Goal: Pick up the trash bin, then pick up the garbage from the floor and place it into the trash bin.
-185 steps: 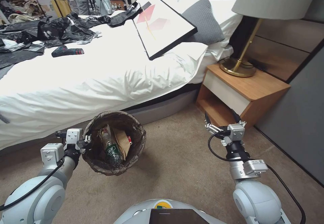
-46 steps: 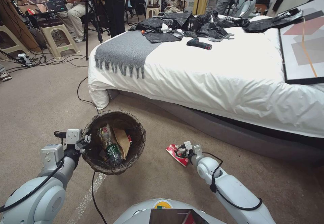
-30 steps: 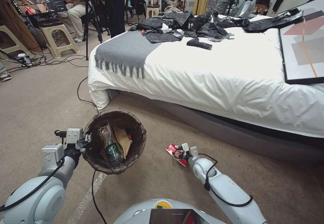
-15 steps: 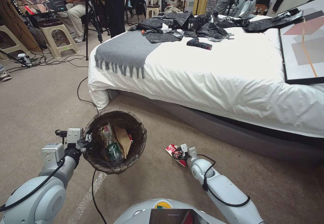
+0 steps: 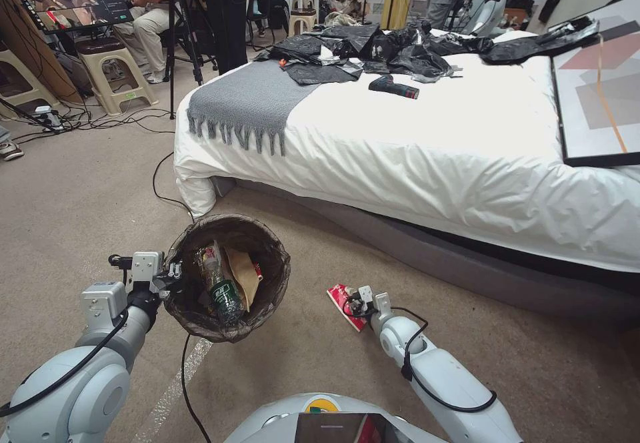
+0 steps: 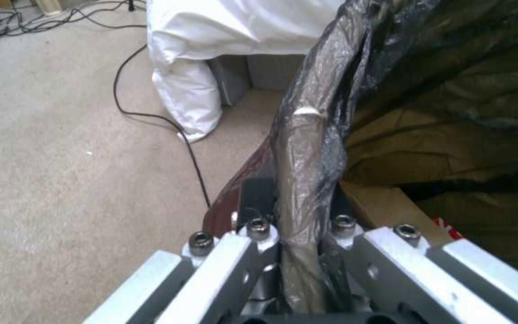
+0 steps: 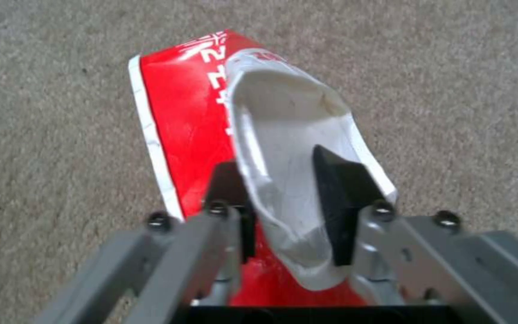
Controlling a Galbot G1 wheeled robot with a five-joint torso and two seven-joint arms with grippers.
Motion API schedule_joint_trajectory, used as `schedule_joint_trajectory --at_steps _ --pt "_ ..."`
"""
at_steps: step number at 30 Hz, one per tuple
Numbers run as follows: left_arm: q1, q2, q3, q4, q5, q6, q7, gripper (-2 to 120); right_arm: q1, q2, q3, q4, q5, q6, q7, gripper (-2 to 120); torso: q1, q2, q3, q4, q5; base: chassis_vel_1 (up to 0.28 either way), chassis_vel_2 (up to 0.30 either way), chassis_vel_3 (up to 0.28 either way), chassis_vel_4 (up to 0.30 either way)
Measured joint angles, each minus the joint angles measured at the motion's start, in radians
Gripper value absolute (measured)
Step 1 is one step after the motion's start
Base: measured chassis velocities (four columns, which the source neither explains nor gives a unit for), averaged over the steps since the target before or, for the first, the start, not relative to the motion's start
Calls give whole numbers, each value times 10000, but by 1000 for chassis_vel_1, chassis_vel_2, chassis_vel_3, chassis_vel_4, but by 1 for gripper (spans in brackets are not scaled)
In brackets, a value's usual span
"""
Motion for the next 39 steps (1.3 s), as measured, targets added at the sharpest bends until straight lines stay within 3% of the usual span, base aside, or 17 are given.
schedule_joint_trajectory --at_steps 5,13,19,20,24,26,35,39 --pt "-20 15 8 0 -4 -3 3 0 16 -12 83 16 -35 62 -4 0 0 0 0 1 1 0 0 0 0" --pt "-18 -2 15 0 -8 0 -2 0 -177 -265 529 834 -305 239 56 0 0 0 2 -4 -4 0 0 0 0" --pt "3 -2 6 -1 -15 11 -6 0 -616 -606 1313 2821 -227 98 246 0 0 0 1 -2 -2 0 0 0 0" --pt "11 2 -4 0 -22 19 -9 0 -824 -1033 1754 4218 -90 -65 325 0 0 0 1 -1 -1 0 0 0 0" --pt "21 20 -6 0 -30 34 -47 0 -976 -1497 2171 5602 73 -216 420 0 0 0 1 -1 -1 0 0 0 0" --pt "36 24 -11 -1 -26 54 -109 0 -1039 -1897 2469 7085 482 -440 712 0 0 0 0 -2 0 0 0 0 0" --pt "44 25 49 0 16 50 -69 0 -557 -2471 2275 9407 1822 -954 1044 0 0 0 0 -2 -1 0 0 0 0" --pt "34 23 117 0 83 43 -77 0 229 -2538 1416 9869 2441 -1141 1121 0 0 0 0 0 -1 0 0 0 0"
